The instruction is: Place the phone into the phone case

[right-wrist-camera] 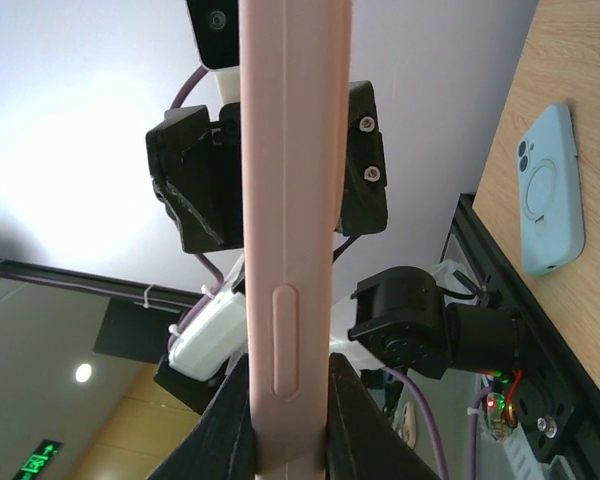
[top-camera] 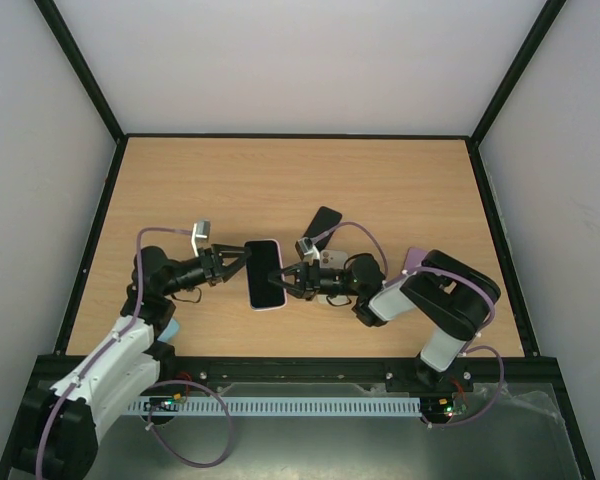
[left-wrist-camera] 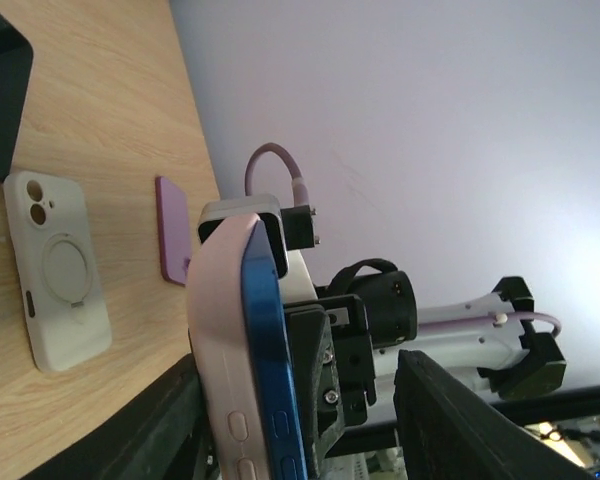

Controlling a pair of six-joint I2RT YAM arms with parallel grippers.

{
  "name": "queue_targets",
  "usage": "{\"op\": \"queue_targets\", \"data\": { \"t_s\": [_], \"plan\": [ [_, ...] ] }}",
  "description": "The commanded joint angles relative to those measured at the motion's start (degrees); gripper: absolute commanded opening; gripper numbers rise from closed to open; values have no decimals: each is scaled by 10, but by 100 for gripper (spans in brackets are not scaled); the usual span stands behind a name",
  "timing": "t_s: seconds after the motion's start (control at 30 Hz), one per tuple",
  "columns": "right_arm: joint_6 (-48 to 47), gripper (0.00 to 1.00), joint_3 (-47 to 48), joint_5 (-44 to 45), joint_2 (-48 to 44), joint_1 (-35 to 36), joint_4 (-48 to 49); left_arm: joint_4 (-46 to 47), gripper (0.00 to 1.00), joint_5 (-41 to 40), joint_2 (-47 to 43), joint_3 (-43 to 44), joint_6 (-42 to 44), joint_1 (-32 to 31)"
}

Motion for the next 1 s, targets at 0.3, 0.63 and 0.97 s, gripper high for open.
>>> {"op": "queue_targets", "data": {
  "t_s": [0.3,0.63,0.97],
  "plan": [
    [14,11,0,-25,-51,6,175,141,28,7,13,0,-52,-9],
    [6,25,-2,-5,-44,6,131,-76,2,-4,16,57,85,-10],
    [-5,10,2,-8,-75,6,116,-14,53,18,-6,50,30,-11]
  ]
}}
